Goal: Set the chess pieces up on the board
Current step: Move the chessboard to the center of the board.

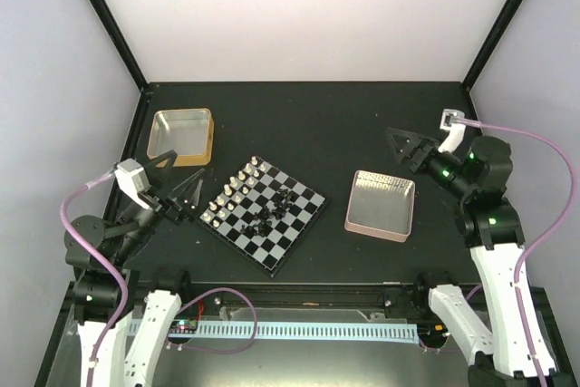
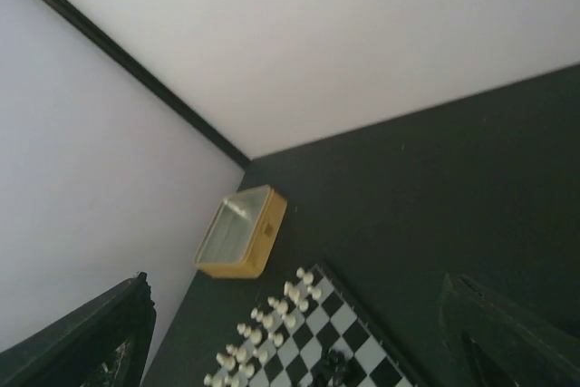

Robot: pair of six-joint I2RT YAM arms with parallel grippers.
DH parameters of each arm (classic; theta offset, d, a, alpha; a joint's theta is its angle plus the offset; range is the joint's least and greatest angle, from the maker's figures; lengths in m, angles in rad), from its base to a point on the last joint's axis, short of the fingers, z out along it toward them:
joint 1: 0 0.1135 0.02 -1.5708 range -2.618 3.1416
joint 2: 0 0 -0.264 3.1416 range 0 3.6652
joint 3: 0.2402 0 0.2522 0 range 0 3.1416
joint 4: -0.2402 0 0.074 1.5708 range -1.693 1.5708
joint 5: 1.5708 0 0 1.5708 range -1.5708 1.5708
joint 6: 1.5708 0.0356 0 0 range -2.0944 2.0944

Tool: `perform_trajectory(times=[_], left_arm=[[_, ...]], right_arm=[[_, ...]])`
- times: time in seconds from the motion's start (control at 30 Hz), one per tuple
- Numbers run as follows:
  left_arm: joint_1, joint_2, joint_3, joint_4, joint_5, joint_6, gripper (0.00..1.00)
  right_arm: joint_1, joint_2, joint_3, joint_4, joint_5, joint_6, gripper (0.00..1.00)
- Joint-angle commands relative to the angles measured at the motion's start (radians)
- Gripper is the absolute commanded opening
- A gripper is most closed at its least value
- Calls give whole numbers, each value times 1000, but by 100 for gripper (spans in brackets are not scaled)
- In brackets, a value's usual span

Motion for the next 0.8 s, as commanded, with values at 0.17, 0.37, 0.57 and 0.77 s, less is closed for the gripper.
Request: perform_trajectory(times=[0.17, 0.37, 0.57, 0.77], left_arm=[[-6, -46, -284, 235, 239, -316, 99], [-6, 50, -333, -27, 38, -206, 99], [-6, 219, -353, -226, -84, -246, 99], [-8, 335, -355, -397, -125, -281, 96]], right_arm=[[51, 193, -68, 49, -155, -69, 87], [216, 349, -62, 42, 3, -117, 86], [355, 500, -40, 18, 155, -138, 82], [428, 641, -2, -10, 200, -147, 65]])
